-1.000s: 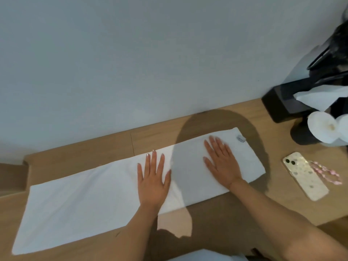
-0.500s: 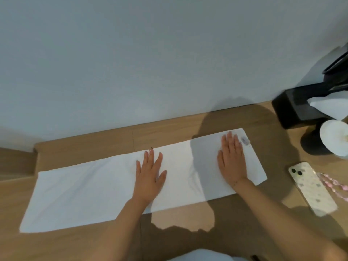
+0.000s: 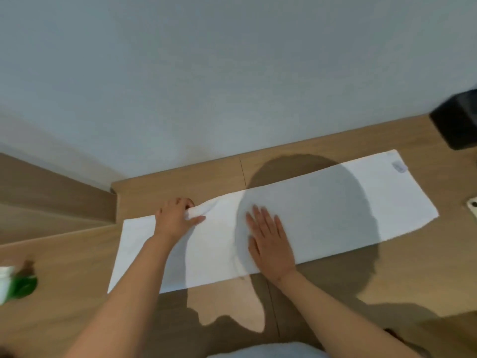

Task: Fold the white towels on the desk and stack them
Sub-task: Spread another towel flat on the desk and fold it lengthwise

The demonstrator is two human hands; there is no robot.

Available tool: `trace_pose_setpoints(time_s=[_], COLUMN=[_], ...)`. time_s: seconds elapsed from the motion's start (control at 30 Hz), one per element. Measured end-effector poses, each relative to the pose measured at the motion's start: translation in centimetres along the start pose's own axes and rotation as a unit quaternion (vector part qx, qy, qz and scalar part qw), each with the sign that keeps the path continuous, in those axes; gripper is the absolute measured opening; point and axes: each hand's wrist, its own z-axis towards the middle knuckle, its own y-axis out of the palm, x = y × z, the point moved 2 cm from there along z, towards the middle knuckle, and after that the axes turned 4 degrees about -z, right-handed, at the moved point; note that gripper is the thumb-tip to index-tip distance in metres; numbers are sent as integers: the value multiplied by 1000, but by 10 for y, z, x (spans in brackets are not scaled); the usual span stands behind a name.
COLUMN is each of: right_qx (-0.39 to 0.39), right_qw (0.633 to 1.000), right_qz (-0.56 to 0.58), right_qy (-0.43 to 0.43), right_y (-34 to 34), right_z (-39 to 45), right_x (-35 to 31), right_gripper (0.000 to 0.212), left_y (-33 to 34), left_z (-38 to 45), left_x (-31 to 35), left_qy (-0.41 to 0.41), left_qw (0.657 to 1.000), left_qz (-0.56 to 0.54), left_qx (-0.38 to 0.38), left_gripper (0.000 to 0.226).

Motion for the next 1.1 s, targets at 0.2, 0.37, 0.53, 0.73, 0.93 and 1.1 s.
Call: trace_pose_setpoints(time_s=[0.2, 0.37, 0.53, 0.73, 0.93, 1.1], right_qx=[-4, -15, -14, -5, -13, -23], right_qw=[999, 999, 999, 999, 998, 998], right_qz=[-35, -46, -49, -37, -49, -53], right_qy=[17, 16, 9, 20, 26, 29], right_y=[14, 14, 10, 10, 9, 10], right_z=[3, 2, 2, 3, 2, 3], right_x=[0, -1, -2, -2, -3, -3], right_gripper=[60, 63, 63, 63, 63, 63], left_y=[-13, -25, -34, -47, -49, -52], left_z=[6, 2, 32, 16, 4, 5], left_x=[-24, -46, -73, -111, -134, -130], left_qy=[119, 155, 119, 137, 116, 62], left_qw=[990, 970, 986, 987, 993, 998], left_qz=[-47, -171, -102, -87, -8, -2], left_qx=[-57, -74, -50, 2, 3, 22], left_gripper=[53, 47, 30, 20, 21, 25])
